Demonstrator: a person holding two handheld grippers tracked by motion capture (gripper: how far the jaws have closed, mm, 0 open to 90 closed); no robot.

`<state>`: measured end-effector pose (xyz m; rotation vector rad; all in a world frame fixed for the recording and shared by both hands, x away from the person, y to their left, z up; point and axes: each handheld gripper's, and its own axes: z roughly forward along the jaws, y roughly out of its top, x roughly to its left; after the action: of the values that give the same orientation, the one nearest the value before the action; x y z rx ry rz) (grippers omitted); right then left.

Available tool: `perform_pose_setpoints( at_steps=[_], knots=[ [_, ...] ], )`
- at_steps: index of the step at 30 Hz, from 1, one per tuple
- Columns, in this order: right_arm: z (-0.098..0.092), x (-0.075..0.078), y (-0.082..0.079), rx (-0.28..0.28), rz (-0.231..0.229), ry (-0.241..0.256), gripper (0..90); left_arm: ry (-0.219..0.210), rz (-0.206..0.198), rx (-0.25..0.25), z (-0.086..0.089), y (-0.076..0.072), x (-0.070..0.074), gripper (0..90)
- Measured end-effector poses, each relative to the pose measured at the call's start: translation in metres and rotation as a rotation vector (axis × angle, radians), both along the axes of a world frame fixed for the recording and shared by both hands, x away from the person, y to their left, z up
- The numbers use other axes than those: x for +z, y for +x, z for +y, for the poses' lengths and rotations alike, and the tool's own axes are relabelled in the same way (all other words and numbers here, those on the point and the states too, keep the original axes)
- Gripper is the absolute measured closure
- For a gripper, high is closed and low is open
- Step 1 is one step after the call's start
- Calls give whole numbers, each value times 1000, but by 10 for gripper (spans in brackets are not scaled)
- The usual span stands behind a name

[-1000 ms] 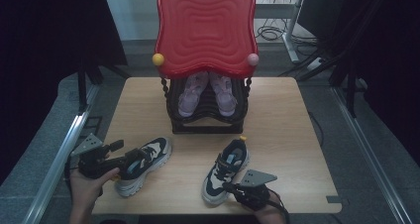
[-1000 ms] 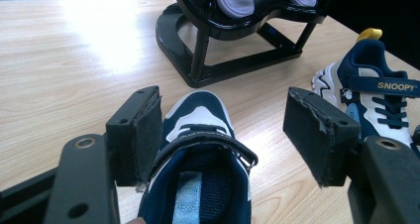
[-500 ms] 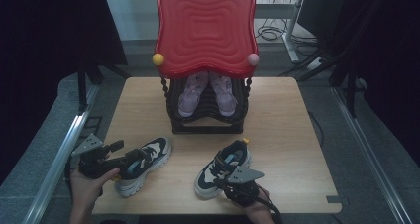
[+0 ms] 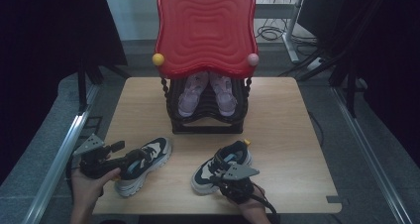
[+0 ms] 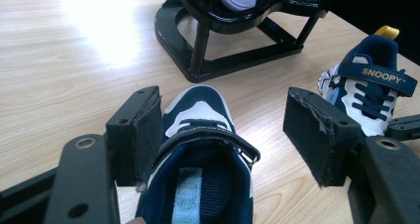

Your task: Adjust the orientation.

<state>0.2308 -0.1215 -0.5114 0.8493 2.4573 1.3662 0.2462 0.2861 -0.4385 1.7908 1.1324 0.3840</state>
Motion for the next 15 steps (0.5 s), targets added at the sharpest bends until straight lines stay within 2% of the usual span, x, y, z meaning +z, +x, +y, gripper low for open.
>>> perform_pose_setpoints(
  at_steps=[7,11,13,15],
  knots=[
    [7,-1,5,-21,4,8,899,-2,3,-1,1,0,-1,317],
    [8,0,2,-11,-7,6,900,-2,3,2,3,0,-1,317],
    [7,1,-2,13,0,20,900,-4,2,3,4,-1,-1,316],
    [7,0,-6,24,-5,9,900,-8,0,6,4,-1,0,317]
  ],
)
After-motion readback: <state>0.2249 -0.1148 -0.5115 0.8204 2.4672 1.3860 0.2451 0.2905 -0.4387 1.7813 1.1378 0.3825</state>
